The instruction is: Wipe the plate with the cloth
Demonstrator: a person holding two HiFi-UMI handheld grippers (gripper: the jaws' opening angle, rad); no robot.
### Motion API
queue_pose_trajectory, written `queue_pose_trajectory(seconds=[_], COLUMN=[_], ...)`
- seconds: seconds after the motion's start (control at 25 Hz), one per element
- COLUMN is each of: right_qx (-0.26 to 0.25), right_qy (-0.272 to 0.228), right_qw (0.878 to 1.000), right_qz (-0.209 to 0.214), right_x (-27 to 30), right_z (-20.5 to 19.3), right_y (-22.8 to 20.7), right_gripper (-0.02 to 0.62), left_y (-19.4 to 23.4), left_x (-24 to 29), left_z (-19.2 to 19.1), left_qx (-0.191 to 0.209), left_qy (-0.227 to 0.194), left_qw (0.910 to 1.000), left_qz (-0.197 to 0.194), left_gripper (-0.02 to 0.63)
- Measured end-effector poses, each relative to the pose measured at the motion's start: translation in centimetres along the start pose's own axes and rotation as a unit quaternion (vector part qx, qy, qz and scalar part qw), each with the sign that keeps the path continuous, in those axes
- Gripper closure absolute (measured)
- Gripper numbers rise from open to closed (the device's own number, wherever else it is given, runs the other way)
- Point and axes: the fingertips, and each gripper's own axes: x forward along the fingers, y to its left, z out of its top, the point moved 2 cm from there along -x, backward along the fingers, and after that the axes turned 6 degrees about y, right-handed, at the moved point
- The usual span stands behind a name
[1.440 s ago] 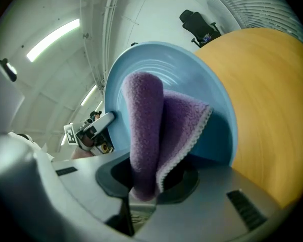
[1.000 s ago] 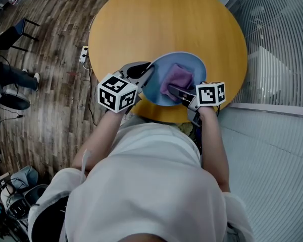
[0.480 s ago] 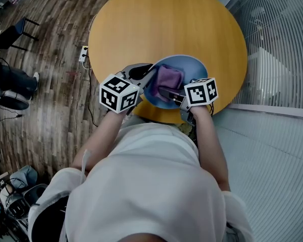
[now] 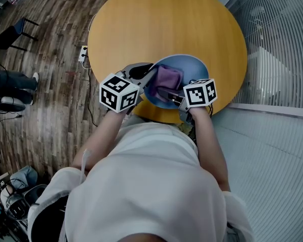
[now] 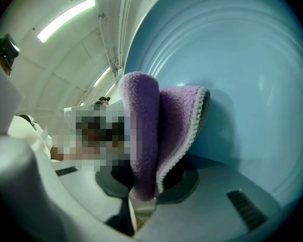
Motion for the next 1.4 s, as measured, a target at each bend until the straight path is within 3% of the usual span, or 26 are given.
queue_pose_trajectory(seconds=[0.6, 1.16, 1.4], right_qx=[0.056, 0.132, 0.14], right_qy=[-0.072, -0.19, -0.213], right_qw=[0.996, 0.972, 0.966], right_qz=[0.003, 0.043, 0.052], right_x=[-3.3, -6.0, -6.6], right_z=[0.6, 1.6, 1.8], right_y=[-1.8, -2.7, -3.1], right_gripper=[0.508, 0.508, 0.508], left_y=[1.6, 2.1, 2.2], left_x=[-2.1, -4.0, -4.1], left_z=[1.7, 3.4, 3.3], left_qx=[-0.006, 0.018, 0.023], left_qy=[-0.027, -0.049, -0.049], left_qw=[0.9995, 0.9981, 0.9977], left_qz=[0.012, 0.035, 0.041], left_gripper=[0.565, 0.565, 0.565])
